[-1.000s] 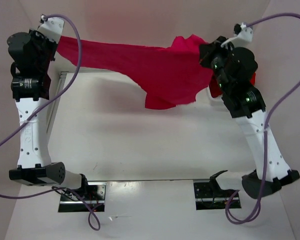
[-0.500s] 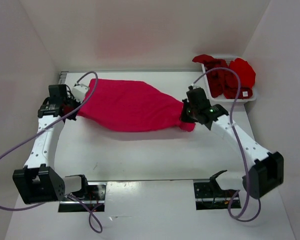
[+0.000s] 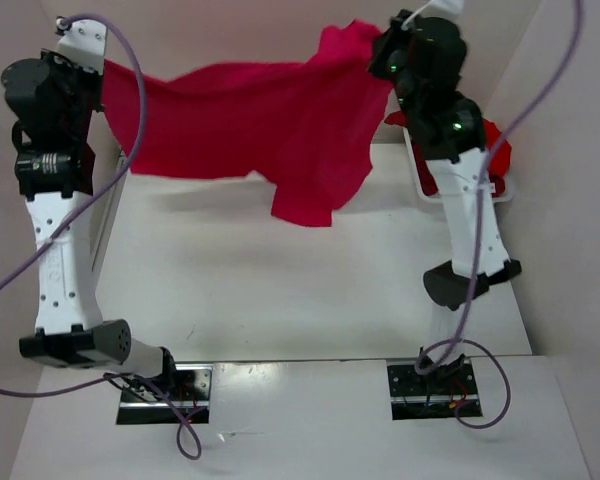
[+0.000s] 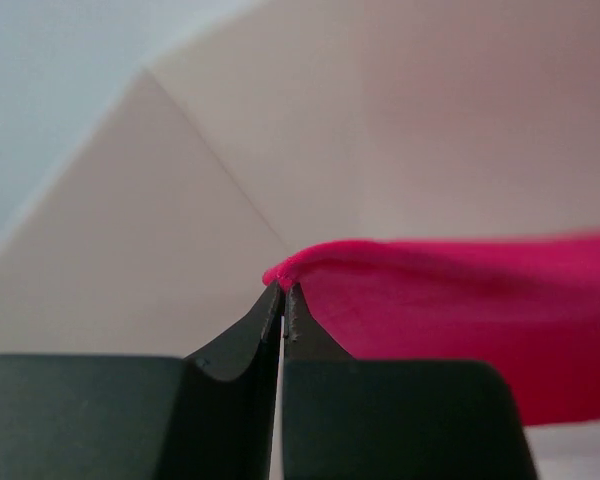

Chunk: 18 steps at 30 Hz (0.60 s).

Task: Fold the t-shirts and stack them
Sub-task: Flatten out the tshirt

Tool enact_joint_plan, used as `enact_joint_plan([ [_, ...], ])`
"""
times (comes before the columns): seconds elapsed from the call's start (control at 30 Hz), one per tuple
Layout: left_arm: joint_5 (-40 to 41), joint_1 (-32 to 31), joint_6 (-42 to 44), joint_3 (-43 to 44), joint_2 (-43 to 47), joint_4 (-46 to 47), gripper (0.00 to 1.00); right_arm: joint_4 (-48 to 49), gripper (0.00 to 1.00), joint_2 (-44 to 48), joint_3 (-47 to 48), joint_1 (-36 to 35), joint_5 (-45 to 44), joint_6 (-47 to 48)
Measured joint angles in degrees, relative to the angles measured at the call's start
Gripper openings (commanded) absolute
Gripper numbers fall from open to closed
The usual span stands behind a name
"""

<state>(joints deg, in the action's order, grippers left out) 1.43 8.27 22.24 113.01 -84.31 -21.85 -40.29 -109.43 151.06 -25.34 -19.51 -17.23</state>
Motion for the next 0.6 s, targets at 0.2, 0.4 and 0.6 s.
enact_joint_plan([
  [0.2, -0.94, -0.04, 1.51, -10.45, 11.37, 2.86, 0.00, 0.13, 0.00, 13.53, -5.88, -5.64, -10.84, 4.61],
  [0.4, -1.20, -0.04, 4.79, -25.55, 16.44, -2.03, 0.00, 0.33, 0.00, 27.08, -38.21, -14.95, -15.65, 2.91],
  [0.6, -1.44, -0.04, 9.53, -38.64, 20.09, -11.47, 0.00, -2.67, 0.00, 34.82, -71.12, -15.26, -8.39, -6.34],
])
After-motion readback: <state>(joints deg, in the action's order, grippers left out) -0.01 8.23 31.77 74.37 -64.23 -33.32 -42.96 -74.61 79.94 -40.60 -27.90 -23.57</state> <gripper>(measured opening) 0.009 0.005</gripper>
